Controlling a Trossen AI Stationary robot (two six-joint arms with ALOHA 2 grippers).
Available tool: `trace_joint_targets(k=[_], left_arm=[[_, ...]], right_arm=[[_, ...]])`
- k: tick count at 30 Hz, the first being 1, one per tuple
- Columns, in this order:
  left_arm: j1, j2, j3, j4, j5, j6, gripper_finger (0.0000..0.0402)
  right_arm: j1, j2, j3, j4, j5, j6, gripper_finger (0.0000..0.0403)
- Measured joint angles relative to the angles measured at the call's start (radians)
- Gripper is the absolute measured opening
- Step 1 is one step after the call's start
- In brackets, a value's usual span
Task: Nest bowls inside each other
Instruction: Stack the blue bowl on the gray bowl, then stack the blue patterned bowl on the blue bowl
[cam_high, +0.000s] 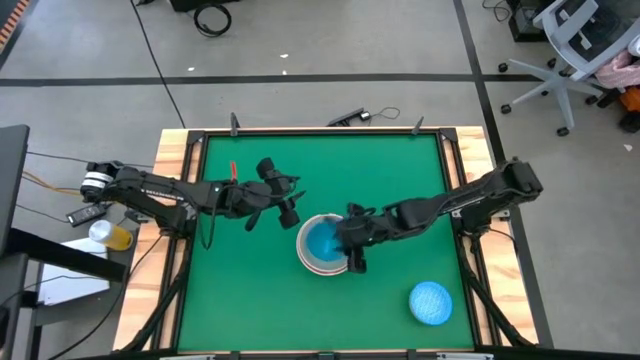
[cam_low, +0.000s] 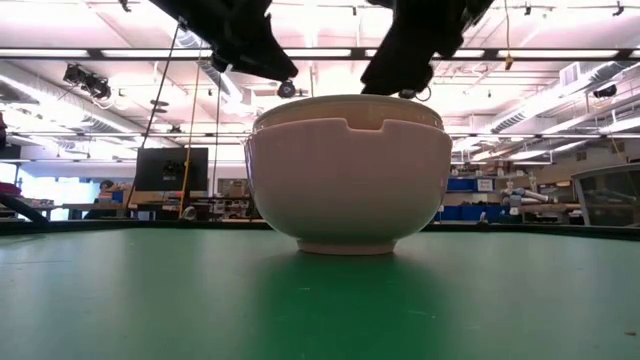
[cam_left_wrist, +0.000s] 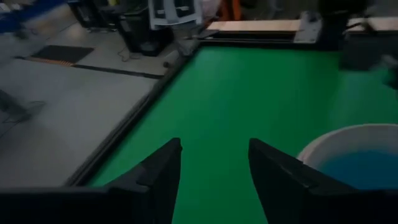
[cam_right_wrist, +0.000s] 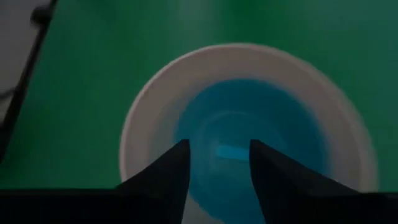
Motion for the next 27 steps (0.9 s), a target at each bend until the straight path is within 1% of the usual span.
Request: trace_joint_targets(k=[3,7,10,13,15,17,20,24,27], left_arm=[[0.012,0.000,0.000,0.014,0.130,0.004,0.0190],[0.024,0.018,0.000,0.035,0.325,0.028,0.0190],[0.015,0.046,0.000,0.068,0.423,0.022,0.0189],[-0.014,0.082,0.000,0.095,0.480,0.005,0.0190],[-0.039,0.101,0.000,0.096,0.482,-0.022,0.0189],[-0.063,0.114,0.000,0.094,0.461,-0.064,0.0189],[-0.104,0.117,0.000,0.061,0.410,-0.134,0.0189],[-0.180,0.117,0.000,0.022,0.397,-0.185,0.0189],[-0.248,0.114,0.000,0.011,0.368,-0.205,0.0189]], right_arm=[[-0.010,-0.076,0.000,-0.094,0.073,0.111,0.0182],[0.001,-0.183,0.000,-0.278,0.159,0.266,0.0187],[0.047,-0.244,-0.002,-0.452,0.157,0.401,0.0186],[0.118,-0.276,-0.023,-0.612,0.105,0.592,0.0186],[0.179,-0.279,-0.041,-0.698,0.073,0.737,0.0185],[0.244,-0.274,-0.067,-0.751,0.043,0.878,0.0185],[0.338,-0.265,-0.114,-0.762,0.009,1.039,0.0185],[0.443,-0.239,-0.169,-0.753,-0.041,1.188,0.0185],[0.515,-0.202,-0.188,-0.744,-0.110,1.234,0.0185]])
